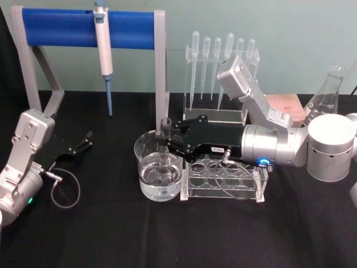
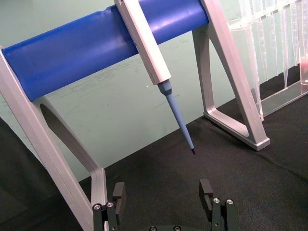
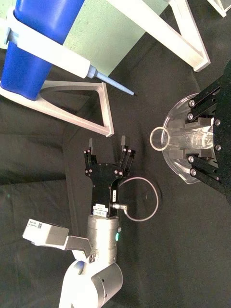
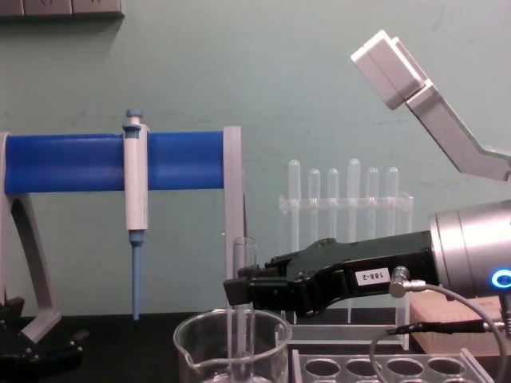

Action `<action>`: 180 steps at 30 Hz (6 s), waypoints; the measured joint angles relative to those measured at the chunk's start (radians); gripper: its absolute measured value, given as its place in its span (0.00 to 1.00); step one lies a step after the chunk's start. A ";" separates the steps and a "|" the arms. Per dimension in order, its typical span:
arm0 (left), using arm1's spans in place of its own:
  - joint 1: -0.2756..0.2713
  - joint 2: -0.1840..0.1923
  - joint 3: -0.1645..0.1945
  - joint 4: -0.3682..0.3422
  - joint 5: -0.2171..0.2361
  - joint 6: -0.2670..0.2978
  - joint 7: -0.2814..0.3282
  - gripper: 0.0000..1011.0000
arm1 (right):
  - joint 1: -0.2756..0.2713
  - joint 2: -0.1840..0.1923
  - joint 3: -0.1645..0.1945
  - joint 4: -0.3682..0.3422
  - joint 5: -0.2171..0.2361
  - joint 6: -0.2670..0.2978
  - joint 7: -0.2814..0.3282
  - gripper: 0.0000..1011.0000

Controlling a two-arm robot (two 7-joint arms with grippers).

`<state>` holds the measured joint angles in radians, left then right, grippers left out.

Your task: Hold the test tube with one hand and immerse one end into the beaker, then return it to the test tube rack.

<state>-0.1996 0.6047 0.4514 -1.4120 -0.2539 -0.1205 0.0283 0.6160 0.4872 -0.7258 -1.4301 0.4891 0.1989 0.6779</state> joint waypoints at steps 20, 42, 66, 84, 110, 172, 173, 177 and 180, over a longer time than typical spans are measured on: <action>0.000 0.000 0.000 0.000 0.000 0.000 0.000 0.99 | 0.000 0.000 0.000 0.000 0.000 0.000 0.000 0.24; 0.000 0.000 0.000 0.000 0.000 0.000 0.000 0.99 | 0.000 0.000 0.000 0.000 0.000 0.000 0.000 0.24; 0.000 0.000 0.000 0.000 0.000 0.000 0.000 0.99 | 0.000 0.000 0.000 0.000 0.000 0.000 0.000 0.24; 0.000 0.000 0.000 0.000 0.000 0.000 0.000 0.99 | 0.000 0.000 0.000 0.000 0.000 0.000 0.000 0.24; 0.000 0.000 0.000 0.000 0.000 0.000 0.000 0.99 | 0.000 0.000 0.000 0.000 0.000 0.000 0.000 0.24; 0.000 0.000 0.000 0.000 0.000 0.000 0.000 0.99 | -0.239 0.339 0.281 -0.516 0.177 0.050 -0.131 0.24; 0.000 0.000 0.000 0.000 0.000 0.000 0.000 0.99 | -0.249 0.345 0.286 -0.516 0.180 0.045 -0.134 0.24; 0.000 0.000 0.000 0.000 0.000 0.000 0.000 0.99 | -0.288 0.362 0.307 -0.509 0.188 0.021 -0.143 0.24; 0.000 0.000 0.000 0.000 0.000 0.000 0.000 0.99 | -0.306 0.365 0.312 -0.487 0.187 0.005 -0.143 0.24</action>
<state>-0.1995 0.6047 0.4514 -1.4120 -0.2539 -0.1205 0.0283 0.3098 0.8521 -0.4137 -1.9171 0.6760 0.2040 0.5351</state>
